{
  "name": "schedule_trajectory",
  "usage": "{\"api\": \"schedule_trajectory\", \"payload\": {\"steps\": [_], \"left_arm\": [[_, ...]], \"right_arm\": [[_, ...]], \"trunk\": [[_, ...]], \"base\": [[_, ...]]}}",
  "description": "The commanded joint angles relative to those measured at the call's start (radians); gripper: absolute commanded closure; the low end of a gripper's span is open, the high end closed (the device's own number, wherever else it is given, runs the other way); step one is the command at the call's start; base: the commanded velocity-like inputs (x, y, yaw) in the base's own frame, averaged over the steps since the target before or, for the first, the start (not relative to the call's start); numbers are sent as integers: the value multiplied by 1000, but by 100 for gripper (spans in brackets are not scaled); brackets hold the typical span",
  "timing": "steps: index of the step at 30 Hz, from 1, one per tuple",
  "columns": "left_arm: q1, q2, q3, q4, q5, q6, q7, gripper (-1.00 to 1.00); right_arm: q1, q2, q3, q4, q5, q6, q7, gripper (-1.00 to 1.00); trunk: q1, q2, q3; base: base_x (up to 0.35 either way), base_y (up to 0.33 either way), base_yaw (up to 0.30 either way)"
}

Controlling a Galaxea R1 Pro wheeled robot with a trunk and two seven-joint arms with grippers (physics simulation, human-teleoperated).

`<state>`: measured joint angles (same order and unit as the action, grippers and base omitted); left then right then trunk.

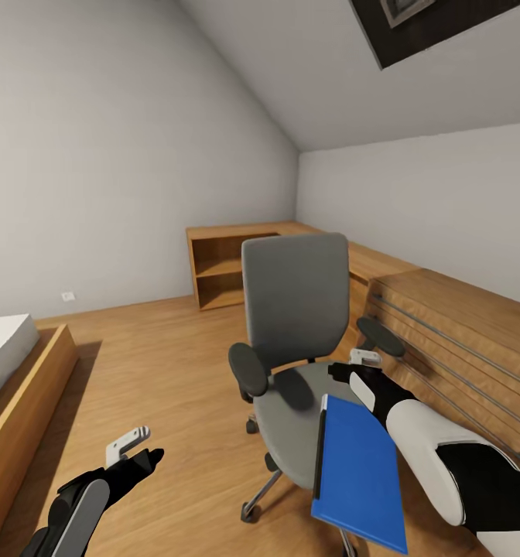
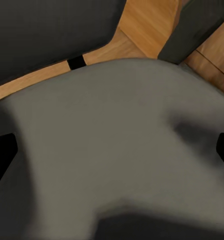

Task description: In the bedroom, organize the workspace by keeping the computer under the desk, ensuring the monitor is on the desk, placing the keyboard on the desk next to the monitor, placing the mouse on the desk next to the keyboard, moving the folder from the swivel chair onto the desk next to the mouse, stacking the notebook on top of the folder with the pen on top of the notebook, and positioning the swivel chair next to the desk.

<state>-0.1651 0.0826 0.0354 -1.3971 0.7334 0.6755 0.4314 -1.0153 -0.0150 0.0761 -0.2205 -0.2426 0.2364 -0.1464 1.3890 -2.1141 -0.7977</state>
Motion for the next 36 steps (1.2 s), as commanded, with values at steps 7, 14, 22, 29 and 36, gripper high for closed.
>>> {"api": "schedule_trajectory", "payload": {"steps": [7,14,22,29,36], "left_arm": [[-1,0,0,-1,11,2,9,-100],[-1,0,0,-2,11,1,9,-100],[-1,0,0,-2,11,1,9,-100],[-1,0,0,-2,11,1,9,-100],[-1,0,0,-2,11,1,9,-100]], "right_arm": [[5,0,8,-41,-9,9,-6,-100],[54,-1,7,-144,-9,14,-7,-100],[182,-3,6,-387,-7,75,-7,-100],[306,-3,5,-622,-6,167,-9,-100],[385,-3,5,-773,-13,217,-11,-100]], "trunk": [[0,0,10],[0,0,21],[0,0,33],[0,0,40],[0,0,42]], "base": [[0,0,0],[0,0,0],[0,0,0],[0,0,0],[0,0,0]]}}
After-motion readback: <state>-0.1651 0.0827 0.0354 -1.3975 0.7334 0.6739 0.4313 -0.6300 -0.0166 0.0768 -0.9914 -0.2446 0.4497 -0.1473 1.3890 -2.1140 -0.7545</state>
